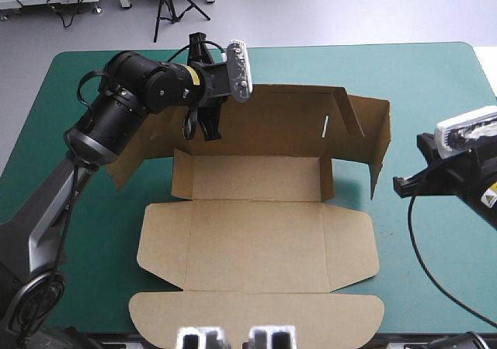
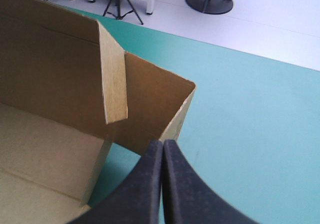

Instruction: Fold the box

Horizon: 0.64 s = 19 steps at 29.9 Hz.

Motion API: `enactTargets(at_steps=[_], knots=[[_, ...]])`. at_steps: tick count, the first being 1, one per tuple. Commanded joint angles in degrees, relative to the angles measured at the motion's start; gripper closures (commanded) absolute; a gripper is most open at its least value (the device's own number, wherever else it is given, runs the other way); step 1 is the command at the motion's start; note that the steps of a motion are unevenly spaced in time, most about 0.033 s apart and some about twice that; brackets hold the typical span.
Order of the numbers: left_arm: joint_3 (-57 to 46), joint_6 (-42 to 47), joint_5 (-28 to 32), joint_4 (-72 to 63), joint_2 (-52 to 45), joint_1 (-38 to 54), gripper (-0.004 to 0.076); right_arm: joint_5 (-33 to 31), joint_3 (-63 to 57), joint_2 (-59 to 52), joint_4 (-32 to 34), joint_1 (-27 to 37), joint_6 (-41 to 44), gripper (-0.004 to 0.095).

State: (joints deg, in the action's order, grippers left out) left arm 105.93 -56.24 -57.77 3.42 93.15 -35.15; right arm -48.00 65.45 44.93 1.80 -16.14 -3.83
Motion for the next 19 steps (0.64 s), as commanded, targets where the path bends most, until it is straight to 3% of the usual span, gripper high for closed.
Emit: enactTargets(at_steps=[1, 5, 8, 14, 19], knots=[[1.68, 3.41, 6.42, 4.47, -2.97, -3.24, 0.0733, 1.48, 7.45, 3.55, 5.29, -0.03, 1.04, 0.0927], [-0.32, 2.72, 7.67, 5.15, -3.34, -5.05, 0.0733, -1.38, 12.84, 7.42, 6.52, -0.03, 1.04, 0.0927], [-5.03, 1.78, 12.23, 5.58, -5.33, -5.33, 0.0733, -3.62, 16.15, 10.0, 5.86, -0.03, 0.21, 0.0927], [-22.16, 9.14, 31.87, 10.54, -12.54, -5.33, 0.0733, -5.76, 21.44, 14.3, 5.87, -0.03, -0.79, 0.0926], [-32.57, 10.62, 39.05, 11.08, -16.57, -5.33, 0.0733, -7.94, 26.01, 18.82, 5.12, -0.03, -1.87, 0.0927]])
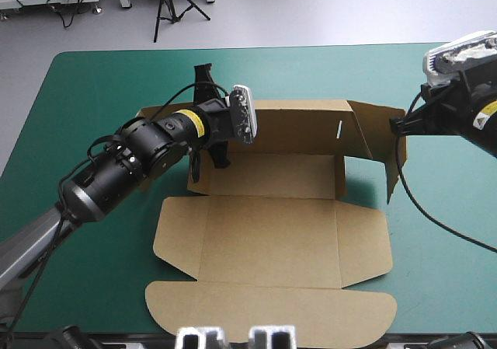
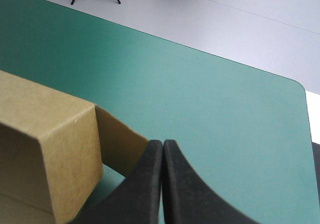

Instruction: Fold the box

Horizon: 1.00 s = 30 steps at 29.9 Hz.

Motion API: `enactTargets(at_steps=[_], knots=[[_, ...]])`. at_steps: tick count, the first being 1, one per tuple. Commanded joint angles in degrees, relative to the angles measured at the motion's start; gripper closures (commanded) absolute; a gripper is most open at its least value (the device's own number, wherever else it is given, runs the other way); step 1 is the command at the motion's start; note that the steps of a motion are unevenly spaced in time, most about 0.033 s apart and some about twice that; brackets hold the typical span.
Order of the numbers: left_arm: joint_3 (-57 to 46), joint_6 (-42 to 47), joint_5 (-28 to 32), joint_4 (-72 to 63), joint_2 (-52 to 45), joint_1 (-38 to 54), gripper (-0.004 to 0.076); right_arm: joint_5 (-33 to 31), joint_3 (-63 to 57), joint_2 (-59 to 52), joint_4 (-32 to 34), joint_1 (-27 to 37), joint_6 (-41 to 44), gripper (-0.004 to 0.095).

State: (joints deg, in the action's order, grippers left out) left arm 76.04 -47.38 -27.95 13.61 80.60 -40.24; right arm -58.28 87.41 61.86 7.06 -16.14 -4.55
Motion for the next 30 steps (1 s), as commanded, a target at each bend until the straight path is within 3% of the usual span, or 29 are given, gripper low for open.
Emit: enactTargets(at_steps=[1, 5, 8, 12, 17, 22, 30], knots=[[-4.89, 1.76, 11.68, 2.11, -4.68, -0.24, 0.0733, 1.9, 5.08, 3.03, -0.87, -0.03, -1.84, 0.0927], [-13.27, 4.26, 24.67, 8.12, -7.39, -0.24, 0.0733, 0.05, 9.05, 8.37, -2.65, 0.07, -3.12, 0.0927], [-17.04, 4.39, 29.77, 8.14, -8.52, 0.42, 0.0733, -2.86, 12.85, 12.91, -2.75, 0.07, -3.03, 0.0927], [-17.58, 4.39, 29.84, 8.0, -8.38, 1.84, 0.0734, -5.89, 18.68, 20.27, -4.89, 1.28, -3.02, 0.0927], [-17.58, 4.39, 36.09, 7.03, -8.38, 7.33, 0.0733, -10.02, 27.23, 28.46, -14.78, 5.21, -4.63, 0.0927], [-17.96, 1.99, 35.84, 7.21, -8.38, 9.8, 0.0733, -9.59, 28.7, 33.15, -17.73, 7.0, -4.63, 0.0927], [-22.96, -4.7, 42.11, 7.1, -8.38, 9.58, 0.0733, -7.86, 28.51, 39.65, -21.21, 7.0, -4.84, 0.0927]])
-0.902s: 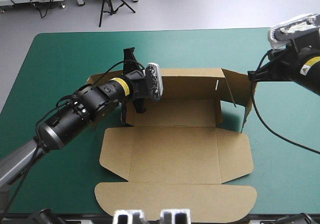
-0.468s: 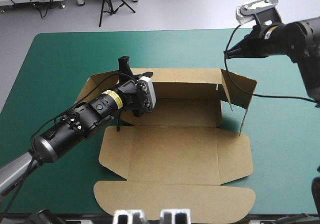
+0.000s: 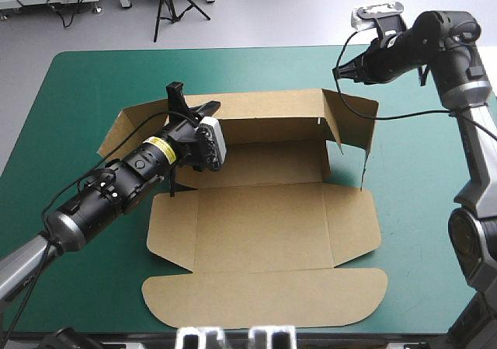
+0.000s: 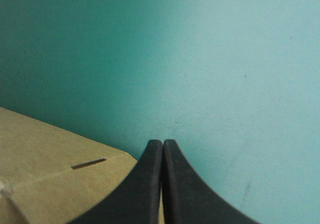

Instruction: Fold the box

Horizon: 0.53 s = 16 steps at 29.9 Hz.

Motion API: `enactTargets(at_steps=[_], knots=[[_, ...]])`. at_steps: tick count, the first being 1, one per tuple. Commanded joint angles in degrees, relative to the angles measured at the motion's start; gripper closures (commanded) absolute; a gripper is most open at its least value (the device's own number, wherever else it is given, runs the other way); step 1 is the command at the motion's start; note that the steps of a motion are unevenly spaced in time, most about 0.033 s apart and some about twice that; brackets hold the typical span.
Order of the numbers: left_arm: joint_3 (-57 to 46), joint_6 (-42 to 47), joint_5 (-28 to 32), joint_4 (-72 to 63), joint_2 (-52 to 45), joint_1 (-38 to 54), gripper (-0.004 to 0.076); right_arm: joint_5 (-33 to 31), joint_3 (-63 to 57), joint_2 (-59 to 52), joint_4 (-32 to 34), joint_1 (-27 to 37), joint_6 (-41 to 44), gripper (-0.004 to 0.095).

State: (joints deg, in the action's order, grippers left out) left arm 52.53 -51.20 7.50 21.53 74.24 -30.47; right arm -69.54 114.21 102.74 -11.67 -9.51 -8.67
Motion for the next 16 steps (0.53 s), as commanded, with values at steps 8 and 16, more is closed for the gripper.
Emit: enactTargets(at_steps=[8, 16], knots=[[0.02, -2.73, 10.75, -4.43, -2.03, -0.19, 0.0733, 0.04, -0.16, 1.83, -6.87, 0.36, -3.16, 0.0927], [0.02, -8.34, 10.65, -11.81, -2.03, -0.19, 0.0733, -1.98, -8.33, -0.33, -9.76, 0.36, -5.58, 0.0927]])
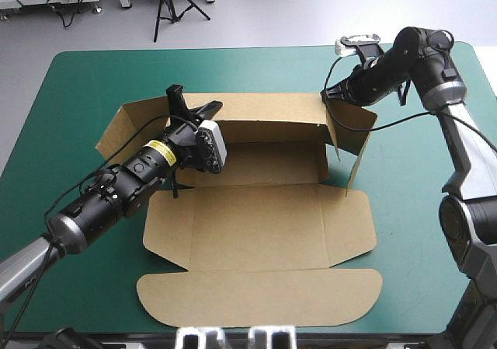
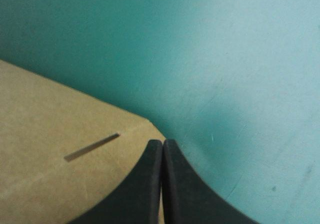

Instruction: Fold the box

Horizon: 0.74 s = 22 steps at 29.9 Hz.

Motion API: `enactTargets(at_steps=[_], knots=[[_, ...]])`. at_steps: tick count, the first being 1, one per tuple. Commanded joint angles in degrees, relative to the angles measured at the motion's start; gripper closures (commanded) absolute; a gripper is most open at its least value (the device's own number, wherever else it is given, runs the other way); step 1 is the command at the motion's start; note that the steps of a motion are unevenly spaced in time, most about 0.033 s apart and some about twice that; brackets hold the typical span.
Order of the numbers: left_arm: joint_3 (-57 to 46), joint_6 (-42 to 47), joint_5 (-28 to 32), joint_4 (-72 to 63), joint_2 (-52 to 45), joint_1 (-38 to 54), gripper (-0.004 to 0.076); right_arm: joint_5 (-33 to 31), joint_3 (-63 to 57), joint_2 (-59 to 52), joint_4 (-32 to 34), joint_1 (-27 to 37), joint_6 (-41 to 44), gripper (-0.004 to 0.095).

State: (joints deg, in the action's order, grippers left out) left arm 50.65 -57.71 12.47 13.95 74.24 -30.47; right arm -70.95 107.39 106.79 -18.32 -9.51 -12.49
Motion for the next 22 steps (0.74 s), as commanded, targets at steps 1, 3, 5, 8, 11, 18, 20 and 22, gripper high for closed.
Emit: enactTargets(at_steps=[1, 3, 5, 8, 11, 18, 20, 22], knots=[[1.9, -2.33, 5.43, -4.36, -2.03, -0.19, 0.0733, -0.57, -2.41, -4.9, -3.86, 0.36, -2.54, 0.0927], [1.9, -3.26, 5.05, -4.36, -2.03, -0.19, 0.0733, -0.6, -4.07, -5.82, -5.81, 0.36, -3.6, 0.0927], [1.9, -3.4, 4.76, -4.49, -2.03, -0.19, 0.0733, -0.6, -4.65, -6.61, -7.4, 0.36, -4.52, 0.0927], [1.9, -3.63, 3.55, -6.28, -2.03, -0.19, 0.0733, -0.6, -4.65, -8.54, -8.08, 0.36, -5.2, 0.0927], [1.9, -3.63, 3.03, -7.07, -2.03, -0.19, 0.0733, -0.6, -4.65, -11.25, -6.93, 0.36, -5.42, 0.0926], [1.9, -3.63, 4.08, -8.53, -2.03, -0.19, 0.0733, -0.69, -6.63, -12.14, -6.54, 0.36, -5.49, 0.0927], [1.9, -3.63, 4.08, -8.53, -2.03, -0.19, 0.0733, -0.69, -8.5, -12.14, -4.25, 0.36, -5.09, 0.0927], [1.9, -3.63, 4.08, -8.53, -2.03, -0.19, 0.0733, -0.69, -10.5, -12.14, -3.56, 0.36, -5.08, 0.0927]])
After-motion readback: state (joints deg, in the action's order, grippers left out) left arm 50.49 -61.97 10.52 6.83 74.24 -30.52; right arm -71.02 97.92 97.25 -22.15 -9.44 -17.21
